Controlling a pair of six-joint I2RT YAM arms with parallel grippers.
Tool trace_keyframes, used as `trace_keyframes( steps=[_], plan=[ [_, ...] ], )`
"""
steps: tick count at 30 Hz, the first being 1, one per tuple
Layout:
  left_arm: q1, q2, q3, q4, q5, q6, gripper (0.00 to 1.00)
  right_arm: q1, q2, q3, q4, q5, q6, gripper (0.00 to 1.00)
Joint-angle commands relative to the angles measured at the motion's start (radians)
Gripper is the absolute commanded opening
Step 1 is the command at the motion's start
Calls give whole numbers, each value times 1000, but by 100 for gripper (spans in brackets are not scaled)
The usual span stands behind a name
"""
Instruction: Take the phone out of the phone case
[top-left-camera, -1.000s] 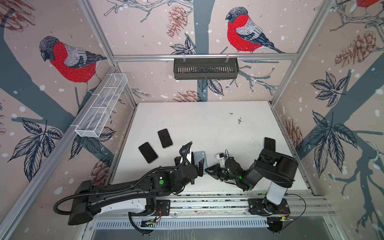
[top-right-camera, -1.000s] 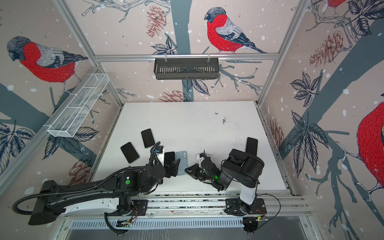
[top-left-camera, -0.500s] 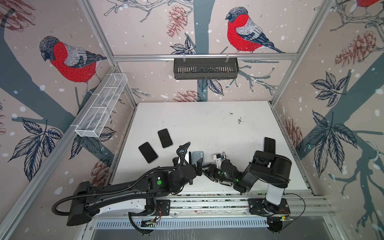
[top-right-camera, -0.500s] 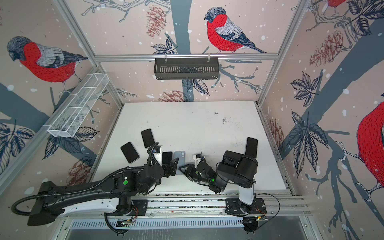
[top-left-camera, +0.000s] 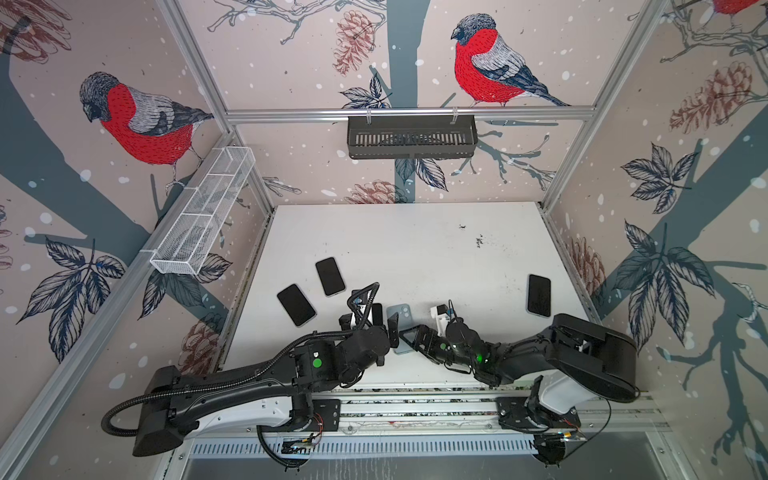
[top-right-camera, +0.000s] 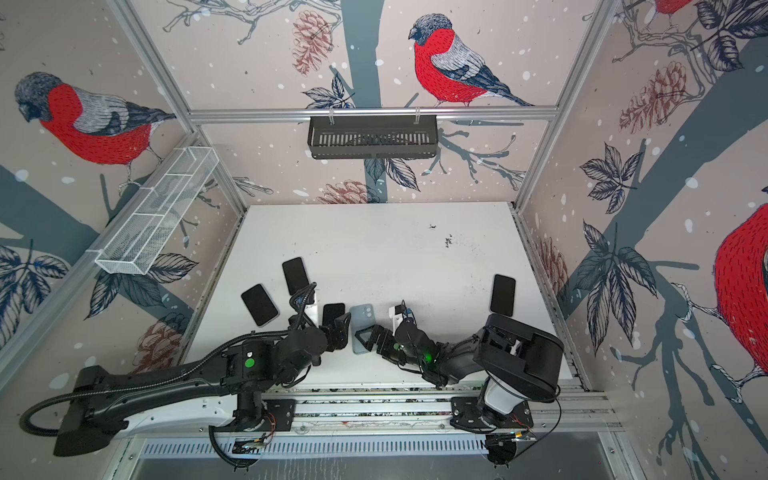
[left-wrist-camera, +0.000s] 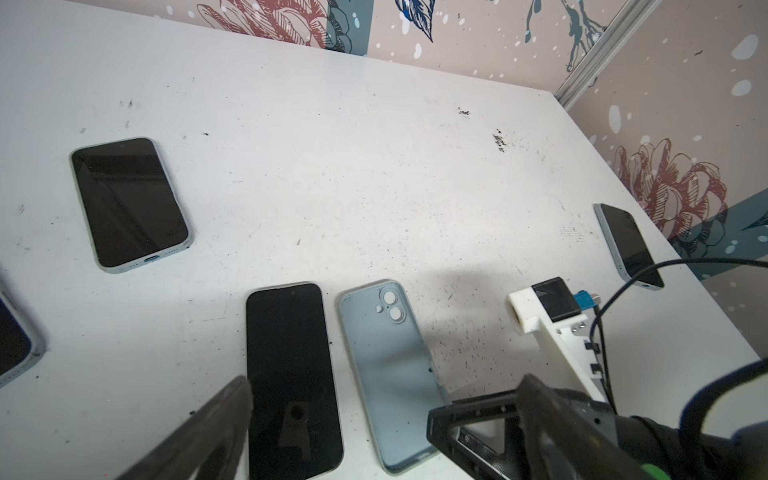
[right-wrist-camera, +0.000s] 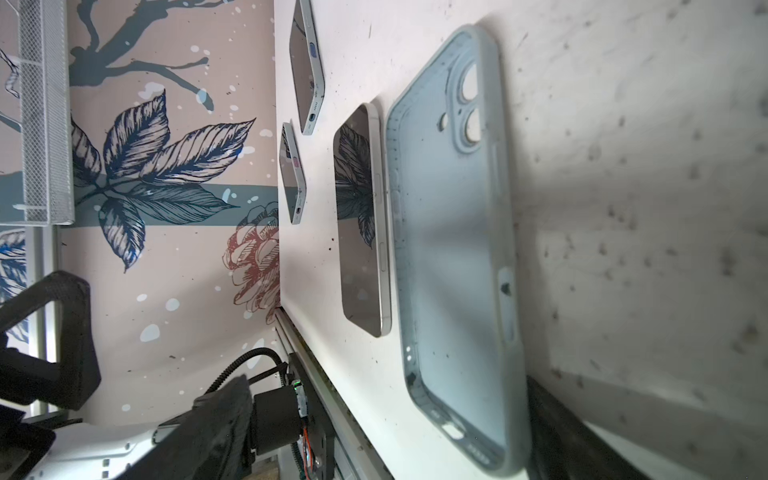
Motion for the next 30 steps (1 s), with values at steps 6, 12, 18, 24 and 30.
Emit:
trace_keyframes(
  steps=[6, 12, 18, 24, 30],
  plan=[
    [8, 0, 5, -17, -8, -22, 98, 34, -68, 96, -505, 103, -196, 100],
    [8, -10, 5, -21, -18, -30, 98, 55, -90, 180, -669, 169, -266, 100],
    [12, -19, 8, -29, -15, -28, 98, 55, -4, 262, -661, 150, -301, 98],
    [13, -49, -3, -41, -19, -32, 98, 65, 59, 323, -625, 120, -311, 95],
    [17, -70, -11, -56, -27, -38, 98, 63, 116, 373, -615, 119, -325, 94]
  ],
)
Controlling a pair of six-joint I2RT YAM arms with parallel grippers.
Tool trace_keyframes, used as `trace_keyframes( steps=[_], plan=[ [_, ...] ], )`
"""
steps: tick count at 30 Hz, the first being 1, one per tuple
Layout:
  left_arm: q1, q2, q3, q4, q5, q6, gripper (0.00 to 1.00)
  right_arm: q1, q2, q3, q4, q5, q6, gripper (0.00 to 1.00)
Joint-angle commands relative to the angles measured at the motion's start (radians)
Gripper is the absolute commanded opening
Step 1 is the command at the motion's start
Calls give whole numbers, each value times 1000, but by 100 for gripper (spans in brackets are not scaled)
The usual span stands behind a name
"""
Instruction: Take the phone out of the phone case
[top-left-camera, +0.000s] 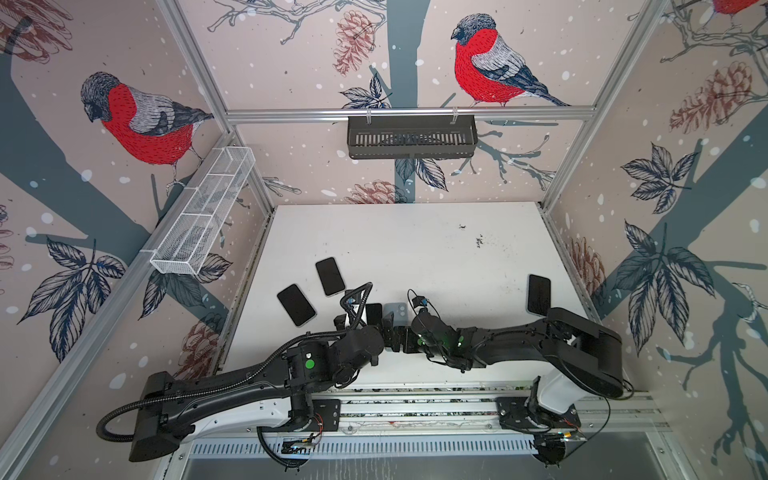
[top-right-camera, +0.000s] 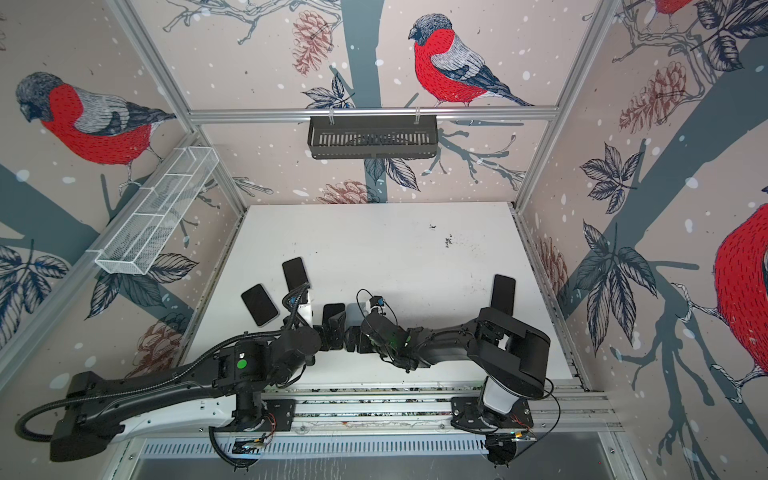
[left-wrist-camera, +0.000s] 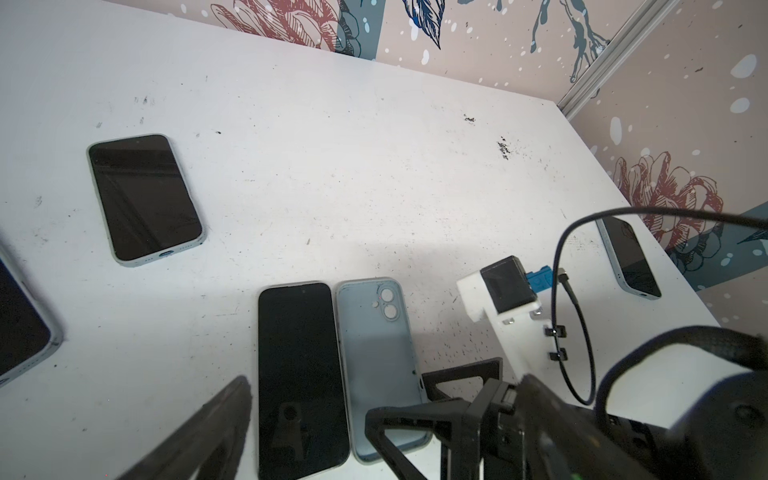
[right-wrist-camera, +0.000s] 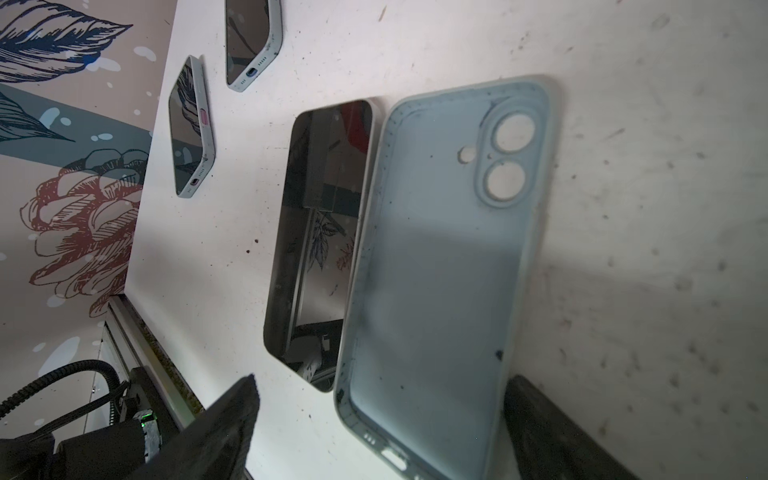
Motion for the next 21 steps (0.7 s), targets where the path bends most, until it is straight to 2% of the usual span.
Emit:
trace_keyframes(
  steps=[1, 7, 14, 18, 21],
  plan=[
    [6, -6, -7, -21, -27, -23, 98, -1, 32, 16, -73, -27, -11, 94],
    [59, -4, -17, -25, 19, -13, 98, -8, 10, 19, -117, 11, -38, 97],
    [302, 76, -35, 31, 204, 58, 98, 6, -199, -13, -282, 138, -113, 100],
    [497, 162, -36, 100, 326, 142, 98, 39, -377, -67, -354, 214, -145, 100],
    [622, 245, -18, 131, 369, 198, 98, 67, -508, -99, -387, 246, -164, 99]
  ],
)
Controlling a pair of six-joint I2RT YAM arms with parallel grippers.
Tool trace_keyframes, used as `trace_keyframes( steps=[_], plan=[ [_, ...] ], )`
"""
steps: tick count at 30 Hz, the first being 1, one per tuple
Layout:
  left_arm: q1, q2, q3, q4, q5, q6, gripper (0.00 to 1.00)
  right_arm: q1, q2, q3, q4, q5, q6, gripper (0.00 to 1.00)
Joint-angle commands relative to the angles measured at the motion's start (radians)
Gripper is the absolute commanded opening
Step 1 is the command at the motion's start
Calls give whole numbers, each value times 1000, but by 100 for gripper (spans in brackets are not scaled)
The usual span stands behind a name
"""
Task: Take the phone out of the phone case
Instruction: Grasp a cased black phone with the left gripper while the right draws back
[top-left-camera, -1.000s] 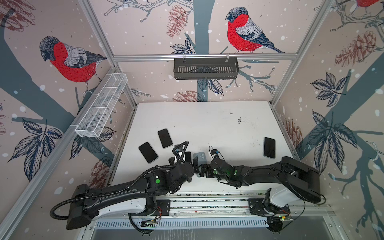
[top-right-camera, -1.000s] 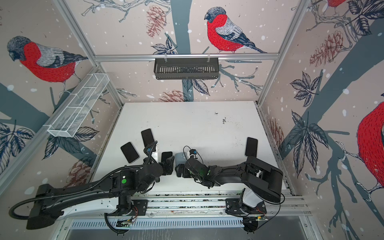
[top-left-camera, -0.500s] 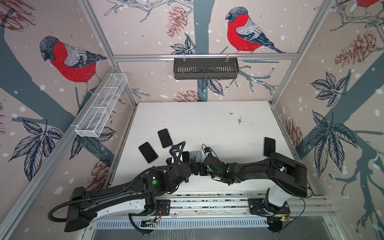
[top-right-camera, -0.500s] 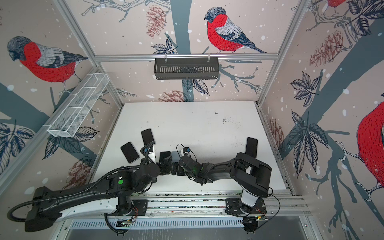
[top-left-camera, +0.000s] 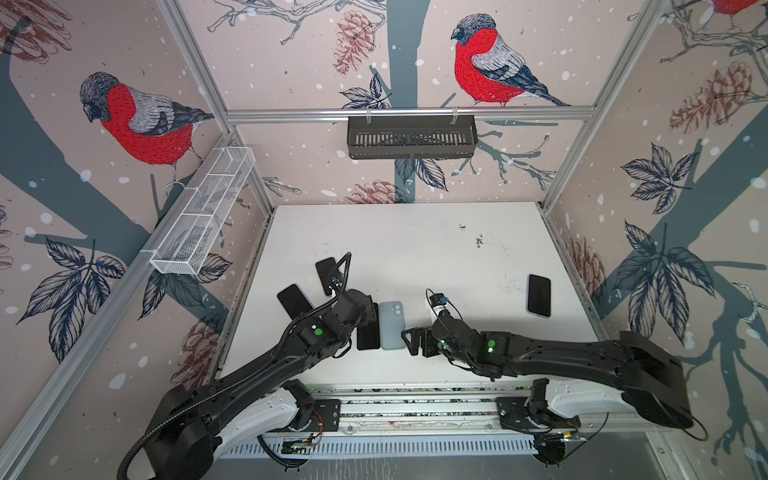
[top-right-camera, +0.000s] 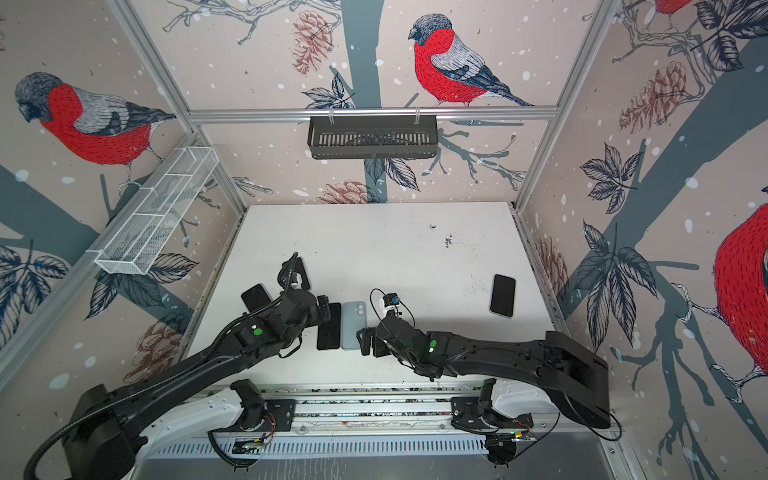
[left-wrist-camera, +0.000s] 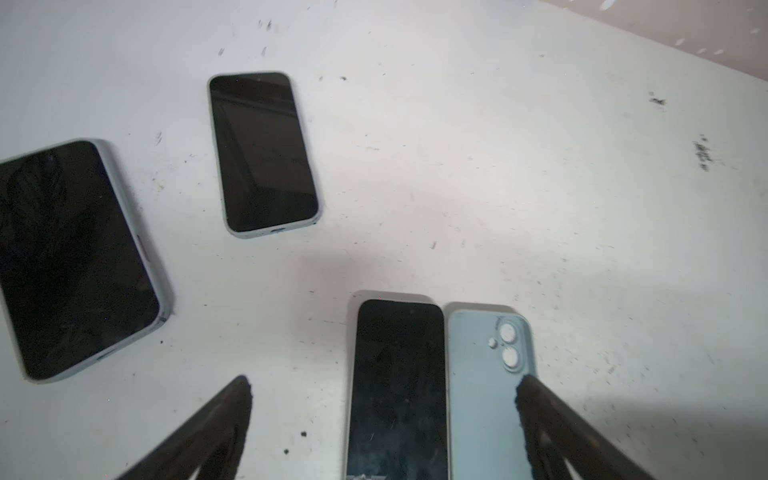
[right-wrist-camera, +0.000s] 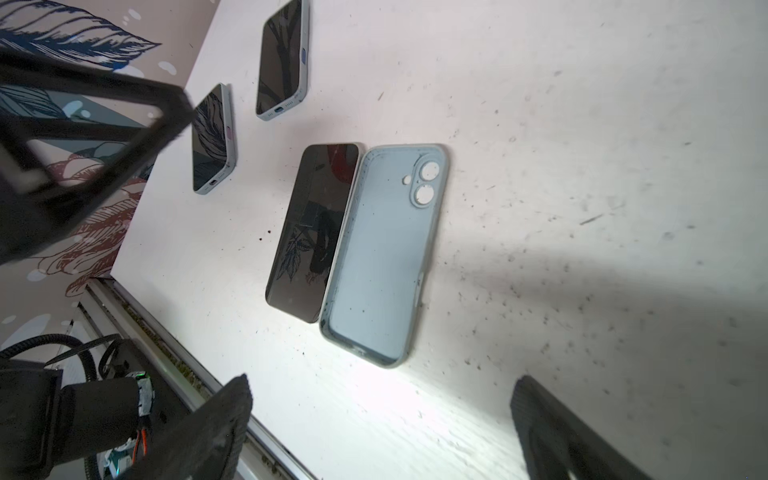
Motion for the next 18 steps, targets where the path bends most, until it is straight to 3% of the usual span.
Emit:
trace_keyframes(
  steps=[1, 9, 18],
  plan=[
    [112, 74, 19, 77, 103, 96, 98, 27, -105, -32, -73, 76, -51, 99],
    [352, 311, 149, 106, 252, 239, 98, 37, -230, -53, -123, 59, -124, 99],
    [444, 545, 316, 73, 379, 288, 98, 36, -272, -61, -100, 39, -158, 99]
  ],
)
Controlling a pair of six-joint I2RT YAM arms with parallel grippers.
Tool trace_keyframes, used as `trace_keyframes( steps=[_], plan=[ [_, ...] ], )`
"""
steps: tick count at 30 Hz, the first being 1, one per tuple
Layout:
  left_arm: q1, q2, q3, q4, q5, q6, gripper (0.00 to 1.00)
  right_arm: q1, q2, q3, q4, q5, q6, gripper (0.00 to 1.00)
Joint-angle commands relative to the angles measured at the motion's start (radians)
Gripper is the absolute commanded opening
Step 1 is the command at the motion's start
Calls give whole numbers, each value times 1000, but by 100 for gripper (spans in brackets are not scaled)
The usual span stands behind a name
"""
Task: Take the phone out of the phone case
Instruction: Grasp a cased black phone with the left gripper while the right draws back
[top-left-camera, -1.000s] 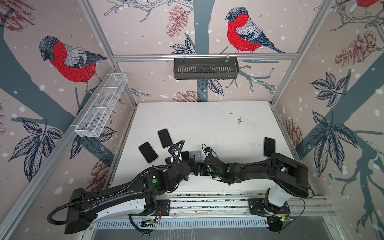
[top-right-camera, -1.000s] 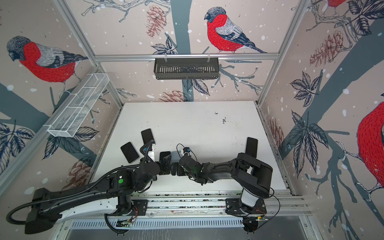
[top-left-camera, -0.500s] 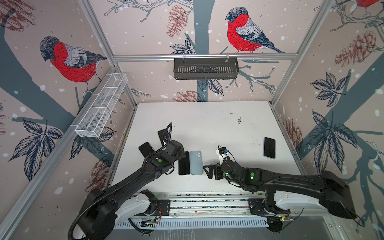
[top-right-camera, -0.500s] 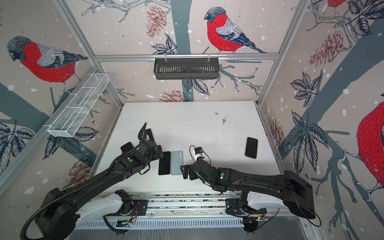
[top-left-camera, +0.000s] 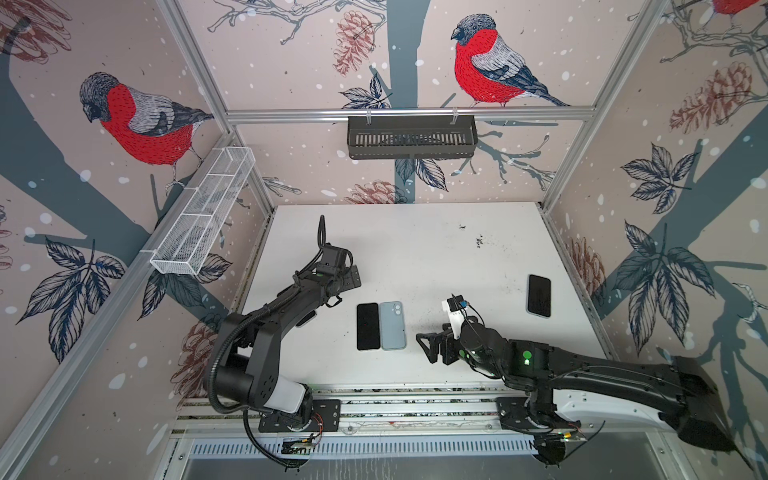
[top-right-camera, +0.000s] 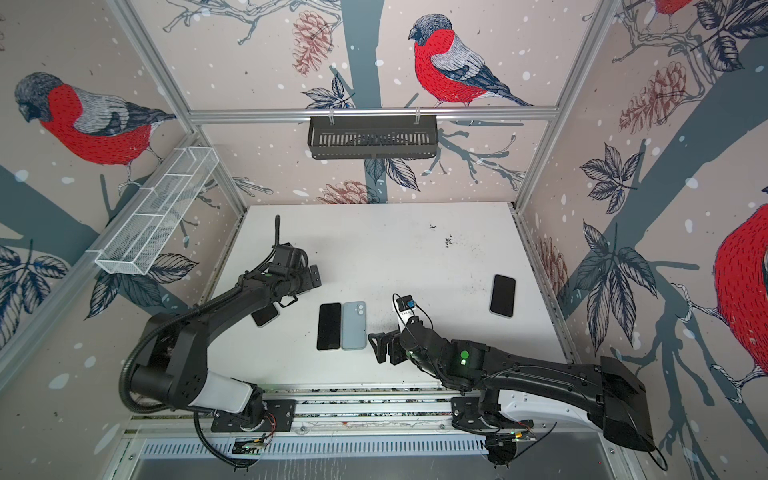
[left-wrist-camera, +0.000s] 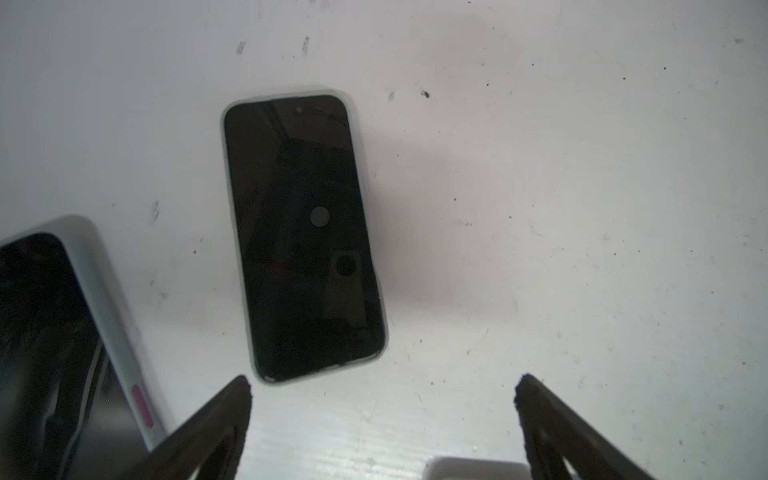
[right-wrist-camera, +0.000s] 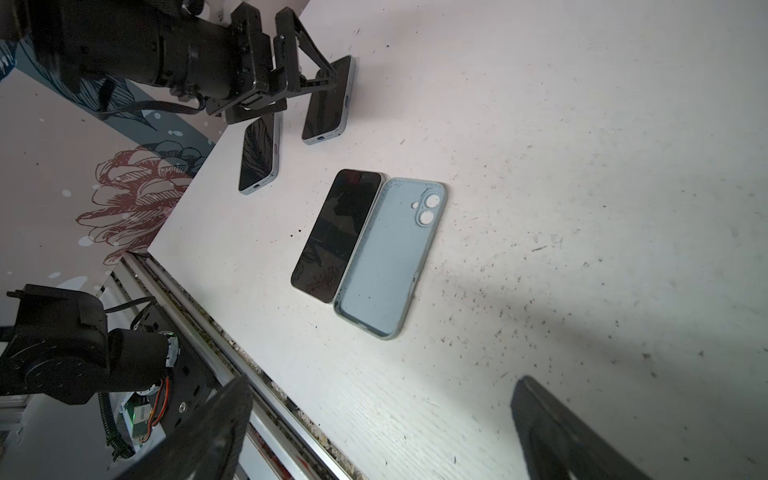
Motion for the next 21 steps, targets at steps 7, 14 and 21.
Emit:
trace_keyframes(
  steps=[7, 14, 21],
  plan=[
    [92, 171, 113, -72, 71, 35, 98, 1, 6, -12, 9, -10, -42, 99],
    [121, 238, 162, -91, 70, 50, 98, -5, 0, -38, 66, 5, -57, 99],
    [134, 280, 171, -83, 63, 47, 98, -7, 42, -18, 68, -8, -65, 99]
  ],
)
